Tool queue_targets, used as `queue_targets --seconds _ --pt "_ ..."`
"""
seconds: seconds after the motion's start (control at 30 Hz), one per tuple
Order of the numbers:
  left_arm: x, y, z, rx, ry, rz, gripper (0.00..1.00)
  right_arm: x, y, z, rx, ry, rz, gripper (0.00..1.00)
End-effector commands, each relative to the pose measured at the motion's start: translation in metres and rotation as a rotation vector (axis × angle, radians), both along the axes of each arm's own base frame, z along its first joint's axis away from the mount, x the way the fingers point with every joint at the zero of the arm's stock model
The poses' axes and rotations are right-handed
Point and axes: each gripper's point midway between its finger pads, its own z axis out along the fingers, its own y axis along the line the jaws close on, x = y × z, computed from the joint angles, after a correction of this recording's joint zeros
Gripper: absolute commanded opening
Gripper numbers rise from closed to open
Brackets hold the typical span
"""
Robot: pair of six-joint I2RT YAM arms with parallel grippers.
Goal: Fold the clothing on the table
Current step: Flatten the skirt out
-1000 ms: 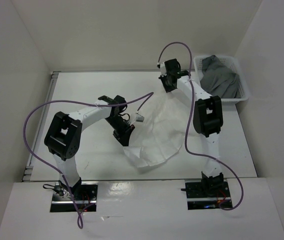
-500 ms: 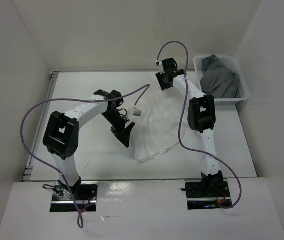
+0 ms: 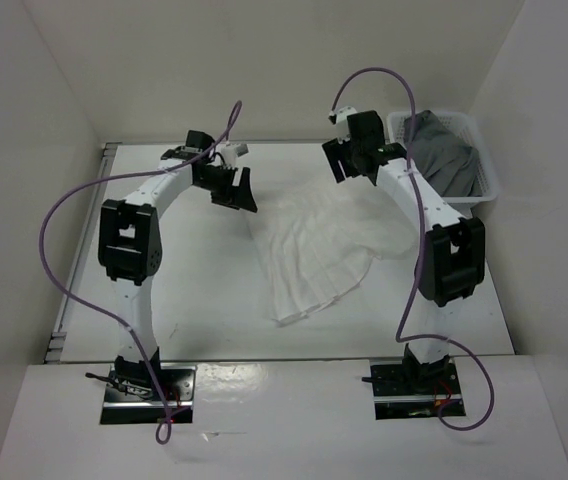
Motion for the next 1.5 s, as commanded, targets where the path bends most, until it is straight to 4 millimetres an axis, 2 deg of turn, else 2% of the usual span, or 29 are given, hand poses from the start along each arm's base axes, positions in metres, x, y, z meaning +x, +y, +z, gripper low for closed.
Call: queue_targets --seconds 0.0,0.07,0.17,0.23,0.33,0.47,0.6,0.63,0.7,0.93,1.03,1.13,1.17,1.2,1.23,1.3,1.33,1.43,1.47 --pt "0.024 -0.019 -0.044 -0.002 0.084 0.097 0.84 -0.007 -0.004 0.024 -0.032 -0.080 0.016 0.77" --pt "0.027 -0.026 -0.051 -0.015 0.126 0.127 0.83 -0.011 -0.007 0.018 -0.044 -0.067 0.007 0.77" --pt "0.037 -0.024 -0.068 0.007 0.142 0.188 0.83 -0.016 -0.011 0.023 -0.060 -0.071 0.006 0.77" --pt "0.042 -0.020 -0.070 0.030 0.134 0.220 0.82 -0.019 -0.013 0.018 -0.072 -0.055 0.013 0.77" --pt "0.045 -0.011 -0.078 0.077 0.123 0.275 0.82 -0.019 -0.013 0.022 -0.070 -0.064 0.012 0.77" --pt "0.042 0.002 -0.091 0.147 0.128 0.328 0.82 -0.020 -0.009 0.022 -0.057 -0.060 0.028 0.77" --pt "0.036 0.004 -0.096 0.177 0.135 0.334 0.82 -0.019 -0.007 0.013 -0.056 -0.041 0.037 0.77" --pt "0.035 0.000 -0.097 0.181 0.138 0.338 0.81 -0.017 -0.007 0.017 -0.054 -0.050 0.036 0.77" --pt "0.032 -0.004 -0.099 0.189 0.134 0.331 0.79 -0.017 -0.005 0.012 -0.049 -0.039 0.045 0.77" --pt "0.028 -0.025 -0.104 0.201 0.135 0.309 0.58 -0.013 -0.003 -0.001 -0.055 -0.020 0.045 0.77" --pt "0.027 -0.030 -0.106 0.200 0.141 0.305 0.55 -0.011 -0.003 0.001 -0.053 -0.029 0.045 0.77" --pt "0.027 -0.031 -0.106 0.200 0.141 0.305 0.47 -0.007 -0.006 -0.001 -0.052 -0.032 0.036 0.77" --pt "0.027 -0.031 -0.106 0.200 0.141 0.305 0.39 -0.007 -0.006 -0.004 -0.051 -0.033 0.036 0.77" --pt "0.027 -0.031 -0.106 0.200 0.141 0.305 0.39 -0.006 -0.012 -0.004 -0.052 -0.033 0.025 0.77" --pt "0.028 -0.029 -0.107 0.206 0.138 0.310 0.29 -0.003 -0.009 -0.007 -0.045 -0.033 0.032 0.77" --pt "0.023 -0.025 -0.107 0.229 0.139 0.302 0.19 0.008 -0.017 -0.011 -0.042 -0.046 0.012 0.77" --pt "0.019 -0.022 -0.105 0.242 0.145 0.307 0.11 0.012 -0.016 -0.022 -0.045 -0.034 0.012 0.77" --pt "0.018 -0.017 -0.102 0.266 0.123 0.305 0.05 0.034 -0.021 -0.025 -0.045 -0.069 -0.002 0.77" --pt "0.015 -0.014 -0.102 0.278 0.116 0.302 0.02 0.043 -0.023 -0.042 -0.051 -0.049 0.006 0.77"
